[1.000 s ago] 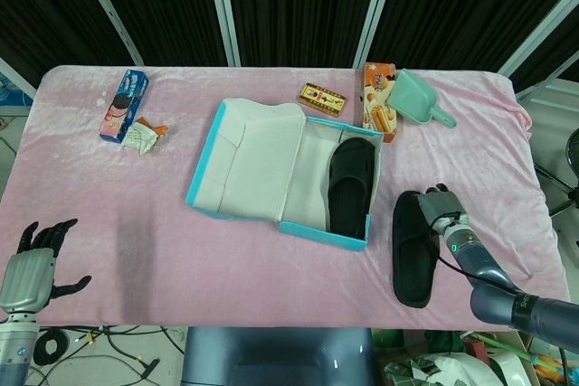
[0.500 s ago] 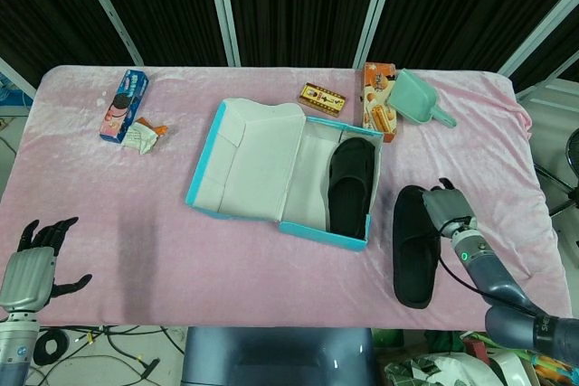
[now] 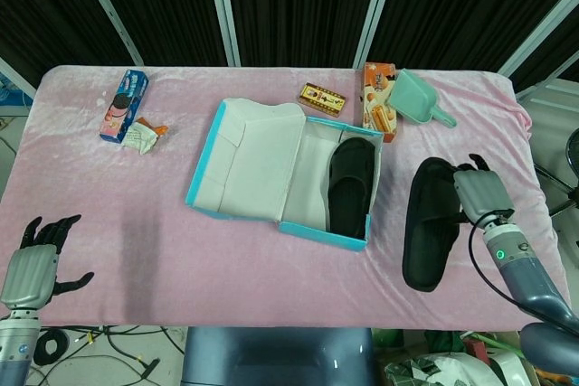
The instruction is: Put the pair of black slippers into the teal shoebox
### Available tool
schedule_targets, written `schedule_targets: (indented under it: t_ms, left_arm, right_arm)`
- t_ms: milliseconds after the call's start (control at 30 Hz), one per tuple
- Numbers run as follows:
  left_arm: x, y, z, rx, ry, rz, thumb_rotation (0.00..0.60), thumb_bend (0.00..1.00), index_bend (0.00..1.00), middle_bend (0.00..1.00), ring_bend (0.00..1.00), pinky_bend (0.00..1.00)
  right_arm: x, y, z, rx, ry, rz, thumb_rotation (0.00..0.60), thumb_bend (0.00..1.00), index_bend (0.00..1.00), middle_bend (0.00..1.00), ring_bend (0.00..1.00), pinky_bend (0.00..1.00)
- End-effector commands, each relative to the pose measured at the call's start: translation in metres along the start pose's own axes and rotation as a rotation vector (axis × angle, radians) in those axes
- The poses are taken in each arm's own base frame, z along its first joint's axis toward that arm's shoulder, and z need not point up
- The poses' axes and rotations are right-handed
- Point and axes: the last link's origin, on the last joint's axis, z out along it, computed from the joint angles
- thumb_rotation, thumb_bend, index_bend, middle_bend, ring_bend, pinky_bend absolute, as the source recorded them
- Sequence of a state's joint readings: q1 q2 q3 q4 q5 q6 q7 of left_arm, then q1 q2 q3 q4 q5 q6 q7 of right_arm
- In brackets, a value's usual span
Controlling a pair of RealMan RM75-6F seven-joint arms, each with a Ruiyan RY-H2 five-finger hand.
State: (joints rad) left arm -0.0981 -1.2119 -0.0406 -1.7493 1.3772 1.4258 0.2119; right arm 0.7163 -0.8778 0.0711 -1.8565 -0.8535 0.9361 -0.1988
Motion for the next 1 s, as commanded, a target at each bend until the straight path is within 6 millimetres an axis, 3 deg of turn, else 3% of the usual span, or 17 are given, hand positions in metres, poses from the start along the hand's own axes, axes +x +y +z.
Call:
schedule_targets:
  t_ms: [33,200,533,700,1000]
  left_arm:
    - [0.000,0.001,0.001,-0.003,-0.001,0.001,0.600,0.00,0.14,0.18,0.16,0.00]
    - [0.000,0.005,0.002,-0.016,-0.002,0.003,0.600,0.00,0.14,0.18,0.16,0.00]
    - [-0.001,0.001,0.000,0.002,-0.009,0.004,0.600,0.00,0.14,0.18,0.16,0.00]
    - [-0.001,0.000,-0.001,0.010,-0.011,0.003,0.600,0.00,0.14,0.18,0.16,0.00]
    - [-0.002,-0.005,-0.004,0.035,-0.017,0.002,0.600,0.00,0.14,0.18,0.16,0.00]
  right_arm:
    - [0.020,-0.008,-0.002,0.041,0.045,0.123,0.600,0.17,0.55,0.56,0.26,0.06]
    - [0.030,-0.036,0.012,0.154,0.075,0.381,0.600,0.16,0.55,0.55,0.26,0.06]
    - [0.018,-0.103,0.061,0.308,0.078,0.769,0.600,0.15,0.55,0.55,0.26,0.06]
    - [0.007,-0.126,0.087,0.318,0.104,0.796,0.600,0.15,0.55,0.54,0.25,0.06]
    - [-0.007,-0.145,0.125,0.309,0.187,0.740,0.600,0.15,0.55,0.54,0.25,0.06]
